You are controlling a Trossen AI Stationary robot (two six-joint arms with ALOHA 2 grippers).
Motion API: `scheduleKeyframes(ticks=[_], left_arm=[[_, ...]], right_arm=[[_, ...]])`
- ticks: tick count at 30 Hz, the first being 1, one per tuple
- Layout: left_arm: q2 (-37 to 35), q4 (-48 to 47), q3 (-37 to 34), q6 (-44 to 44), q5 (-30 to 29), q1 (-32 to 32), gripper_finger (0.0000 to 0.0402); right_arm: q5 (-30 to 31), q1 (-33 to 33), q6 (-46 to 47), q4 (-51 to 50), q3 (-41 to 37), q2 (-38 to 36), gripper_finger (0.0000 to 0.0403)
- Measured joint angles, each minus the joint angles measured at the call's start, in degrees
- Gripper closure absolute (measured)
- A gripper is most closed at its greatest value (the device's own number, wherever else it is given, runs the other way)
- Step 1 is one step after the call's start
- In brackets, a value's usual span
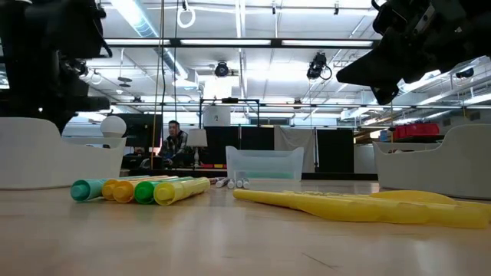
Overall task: Pick & Place Markers
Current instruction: Put the orange marker pen into the white bin
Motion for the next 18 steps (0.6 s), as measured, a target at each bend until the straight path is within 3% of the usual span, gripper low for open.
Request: scheduleKeyframes(ticks=[10,18], left_arm=[[0.0,0.1,-0.14,2.25,0.21,3.55,0.0361],[0.02,0.13,-0.14,4.78,5.01,6.54,0.0361]], right_arm=[[0.0,0.0,-0.02,-0.11,0.0,0.0,0.0396],[0.0,0.0,-0.45,-0.27,0.0,0.0,0.0396]])
